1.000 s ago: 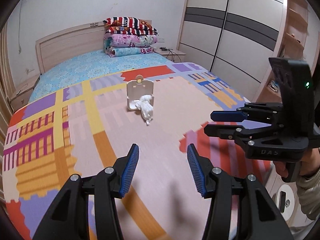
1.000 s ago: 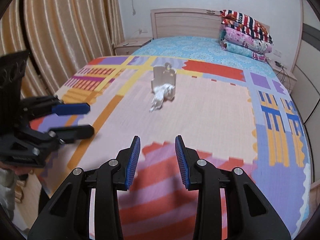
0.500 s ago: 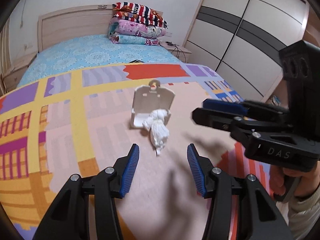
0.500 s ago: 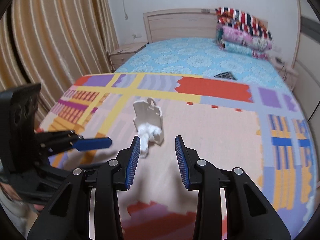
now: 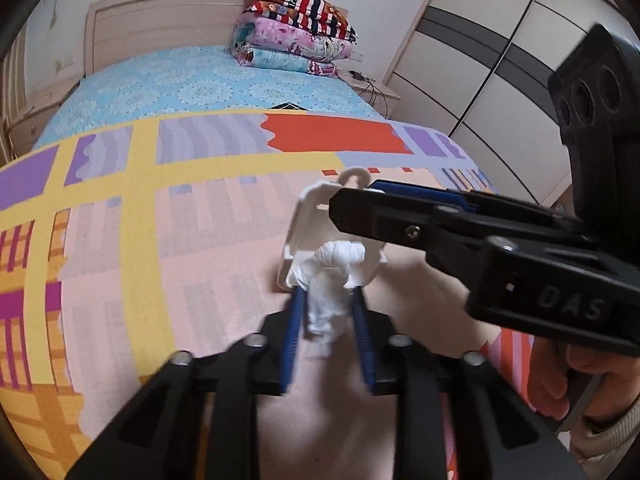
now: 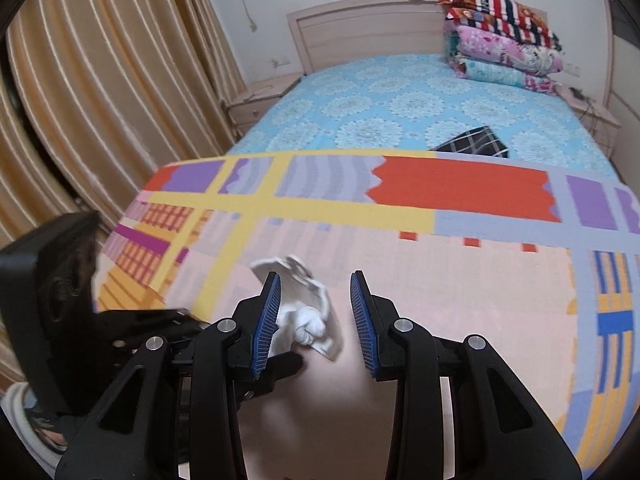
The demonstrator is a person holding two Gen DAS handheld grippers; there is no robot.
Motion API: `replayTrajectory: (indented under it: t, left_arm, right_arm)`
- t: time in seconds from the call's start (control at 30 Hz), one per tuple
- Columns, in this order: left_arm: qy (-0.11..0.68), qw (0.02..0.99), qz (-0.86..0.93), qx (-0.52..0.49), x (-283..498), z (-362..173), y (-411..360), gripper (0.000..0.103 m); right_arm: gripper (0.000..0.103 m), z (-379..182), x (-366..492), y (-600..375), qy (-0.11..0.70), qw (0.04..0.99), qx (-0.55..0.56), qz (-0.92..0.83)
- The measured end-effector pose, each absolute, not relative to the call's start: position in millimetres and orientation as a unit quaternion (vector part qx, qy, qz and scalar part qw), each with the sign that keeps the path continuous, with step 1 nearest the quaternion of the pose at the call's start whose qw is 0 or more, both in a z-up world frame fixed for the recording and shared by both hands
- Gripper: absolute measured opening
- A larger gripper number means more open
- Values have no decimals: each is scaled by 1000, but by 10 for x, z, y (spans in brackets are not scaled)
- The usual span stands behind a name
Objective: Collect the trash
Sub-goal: 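Grasp the white tissue with the left gripper while the right grasps the white plastic hook, then carry the tissue and plastic hook over the bin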
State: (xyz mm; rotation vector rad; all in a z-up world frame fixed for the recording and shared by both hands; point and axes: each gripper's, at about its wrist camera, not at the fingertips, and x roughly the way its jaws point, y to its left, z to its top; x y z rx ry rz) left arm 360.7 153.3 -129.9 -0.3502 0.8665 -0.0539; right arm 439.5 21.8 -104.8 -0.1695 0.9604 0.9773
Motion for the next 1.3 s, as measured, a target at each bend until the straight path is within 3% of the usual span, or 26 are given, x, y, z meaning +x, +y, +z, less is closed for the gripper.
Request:
replayTrajectory:
  t: [0.03,0.1,0.17,0.63,1.3]
  left_arm:
    - [417,892,-26,-171,3600,-1301,1550,10]
    - [417,891,-23,-179,3581,-1314,1594,5]
    - [416,892,-22,-176,3557,-1306,1597,5]
    - [388,911,-22,-134,3071,-1043,1427,4]
    - [380,920,-69,-61,1771,-821,729,4]
  right_arm:
    - [35,-1050,4390,221,442,771,-80,452]
    - [18,-1073,4389,229,444,767,-80,456]
    - [12,-1089,4408,201,449,764,-65,458]
    - [9,-953,4138,11,408,786,-103,452]
    - [9,-722,2851,-1070,375,806,-96,447]
